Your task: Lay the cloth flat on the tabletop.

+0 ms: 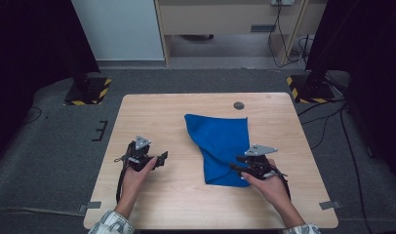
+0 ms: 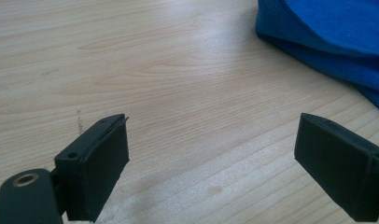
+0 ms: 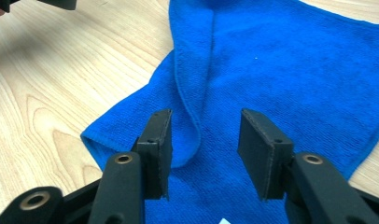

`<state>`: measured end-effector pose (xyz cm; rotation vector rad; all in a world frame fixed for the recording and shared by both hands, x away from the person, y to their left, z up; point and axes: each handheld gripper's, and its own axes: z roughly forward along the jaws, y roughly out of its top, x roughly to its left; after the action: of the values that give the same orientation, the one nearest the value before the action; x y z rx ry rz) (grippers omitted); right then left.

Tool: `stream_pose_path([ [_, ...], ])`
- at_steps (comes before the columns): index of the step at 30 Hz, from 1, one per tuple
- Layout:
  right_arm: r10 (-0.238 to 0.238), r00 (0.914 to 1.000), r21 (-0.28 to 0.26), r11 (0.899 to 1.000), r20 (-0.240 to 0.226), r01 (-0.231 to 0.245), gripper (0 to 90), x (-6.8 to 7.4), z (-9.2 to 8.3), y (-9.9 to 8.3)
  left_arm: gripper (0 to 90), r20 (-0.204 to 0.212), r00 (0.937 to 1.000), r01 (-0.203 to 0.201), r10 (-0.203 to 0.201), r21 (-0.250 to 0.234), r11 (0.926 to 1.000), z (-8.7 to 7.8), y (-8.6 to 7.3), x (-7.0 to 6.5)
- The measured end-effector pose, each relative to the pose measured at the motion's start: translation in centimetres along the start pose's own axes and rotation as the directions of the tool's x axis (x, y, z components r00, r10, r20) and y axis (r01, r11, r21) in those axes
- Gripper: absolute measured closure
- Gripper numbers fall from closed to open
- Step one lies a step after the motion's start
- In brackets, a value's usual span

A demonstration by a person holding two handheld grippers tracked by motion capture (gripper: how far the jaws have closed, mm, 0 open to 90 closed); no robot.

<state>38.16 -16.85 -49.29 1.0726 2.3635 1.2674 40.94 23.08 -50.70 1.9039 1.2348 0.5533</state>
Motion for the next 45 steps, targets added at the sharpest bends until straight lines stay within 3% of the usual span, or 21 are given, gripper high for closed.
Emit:
stream_pose_path([
  [12,-0.018,0.9995,0.005,1.0,-0.028,0.018,55.7,0.7,0.5,0.1,9.4,0.023,0.9993,-0.03,0.029,0.012,0.9995,0.4,0.1,-1.1],
  [16,-0.009,0.9994,0.041,0.999,-0.032,0.01,49.9,1.3,1.1,0.0,9.6,0.023,0.9993,-0.031,0.03,0.01,0.9995,0.4,0.1,-1.1],
  [18,-0.025,0.9997,0.068,0.997,-0.007,0.025,50.7,1.6,1.5,0.0,9.7,0.021,0.9993,-0.032,0.032,0.013,0.9994,0.4,0.1,-1.0],
  [20,-0.012,0.9997,0.096,0.995,0.019,0.011,53.8,1.5,2.1,-0.1,9.8,0.018,0.9994,-0.031,0.031,0.017,0.9994,0.4,0.1,-0.9],
  [22,-0.005,0.9995,0.106,0.994,0.031,0.002,63.3,1.3,2.3,-0.2,9.9,0.015,0.9995,-0.027,0.027,0.022,0.9994,0.5,0.0,-0.6],
  [25,-0.007,0.9998,0.11,0.994,0.016,0.005,78.4,1.5,2.6,-0.1,10.0,0.014,0.9996,-0.024,0.024,0.026,0.9994,0.5,-0.1,-0.5],
  [28,-0.014,0.9999,0.098,0.995,-0.008,0.015,82.9,1.8,2.5,0.4,10.8,0.01,0.9994,-0.034,0.033,0.031,0.999,0.6,-0.1,-0.6],
  [36,-0.044,0.9948,0.049,0.998,-0.092,0.048,88.0,4.9,3.2,3.3,10.9,-0.005,0.9998,-0.021,0.021,0.028,0.9994,0.4,-0.1,-0.1],
  [43,-0.103,0.9839,0.062,0.992,-0.146,0.113,87.7,9.0,6.4,6.1,11.4,-0.02,0.9998,-0.008,0.008,0.019,0.9998,0.1,-0.1,0.6],
  [45,-0.124,0.9792,0.074,0.988,-0.16,0.138,82.1,10.0,7.6,6.4,11.7,-0.023,0.9997,-0.006,0.006,0.018,0.9998,0.1,-0.1,0.7],
])
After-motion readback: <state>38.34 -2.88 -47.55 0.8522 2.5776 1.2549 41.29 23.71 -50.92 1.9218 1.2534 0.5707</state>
